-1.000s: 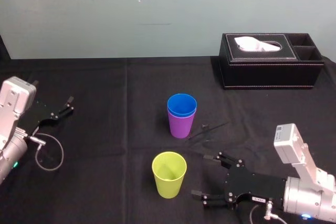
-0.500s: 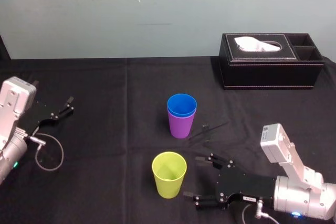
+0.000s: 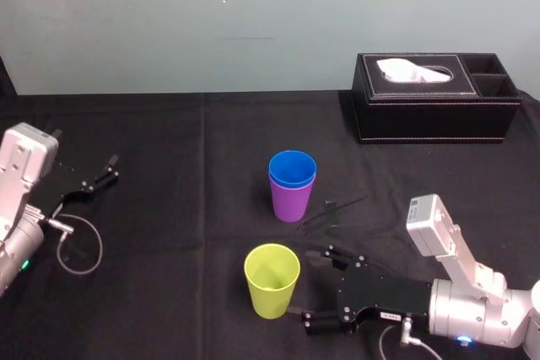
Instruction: Stack the three plastic cups sequentially using one hand.
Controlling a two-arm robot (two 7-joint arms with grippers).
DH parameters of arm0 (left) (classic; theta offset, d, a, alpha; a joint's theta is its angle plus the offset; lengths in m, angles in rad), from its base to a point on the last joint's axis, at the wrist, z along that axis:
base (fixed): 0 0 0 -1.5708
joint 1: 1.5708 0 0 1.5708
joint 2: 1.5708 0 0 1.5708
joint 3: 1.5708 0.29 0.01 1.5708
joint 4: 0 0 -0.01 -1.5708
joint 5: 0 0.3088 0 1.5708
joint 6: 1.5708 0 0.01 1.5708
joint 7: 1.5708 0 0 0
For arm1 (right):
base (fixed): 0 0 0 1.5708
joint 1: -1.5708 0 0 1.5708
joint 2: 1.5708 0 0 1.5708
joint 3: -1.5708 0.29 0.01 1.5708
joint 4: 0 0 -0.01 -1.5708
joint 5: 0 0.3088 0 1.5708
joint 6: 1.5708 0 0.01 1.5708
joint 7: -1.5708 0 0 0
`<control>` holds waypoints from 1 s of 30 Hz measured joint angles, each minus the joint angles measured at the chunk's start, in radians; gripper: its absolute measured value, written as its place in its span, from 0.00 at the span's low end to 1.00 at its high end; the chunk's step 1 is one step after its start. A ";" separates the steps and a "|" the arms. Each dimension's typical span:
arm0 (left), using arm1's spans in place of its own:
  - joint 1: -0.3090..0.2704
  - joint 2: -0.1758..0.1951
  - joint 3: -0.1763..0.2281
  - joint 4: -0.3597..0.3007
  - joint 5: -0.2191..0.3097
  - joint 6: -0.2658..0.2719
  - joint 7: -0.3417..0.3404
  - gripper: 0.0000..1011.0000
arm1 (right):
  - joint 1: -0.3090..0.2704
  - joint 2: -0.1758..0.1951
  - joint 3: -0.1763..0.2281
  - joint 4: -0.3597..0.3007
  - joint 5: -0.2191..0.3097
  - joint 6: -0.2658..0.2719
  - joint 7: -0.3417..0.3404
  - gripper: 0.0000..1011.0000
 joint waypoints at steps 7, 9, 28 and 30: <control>0.000 0.000 0.000 0.000 0.000 0.000 0.000 1.00 | 0.016 -0.012 -0.014 0.010 0.000 0.007 0.001 0.99; 0.000 0.000 0.000 0.000 0.000 0.000 0.000 1.00 | 0.021 -0.016 -0.017 0.013 0.000 0.010 0.001 0.99; 0.000 0.000 0.000 0.000 0.000 0.000 0.000 1.00 | 0.067 -0.051 -0.050 0.041 -0.001 0.032 -0.003 0.99; 0.000 0.000 0.000 0.000 0.000 0.000 0.000 1.00 | 0.072 -0.056 -0.056 0.045 -0.009 0.033 -0.007 0.99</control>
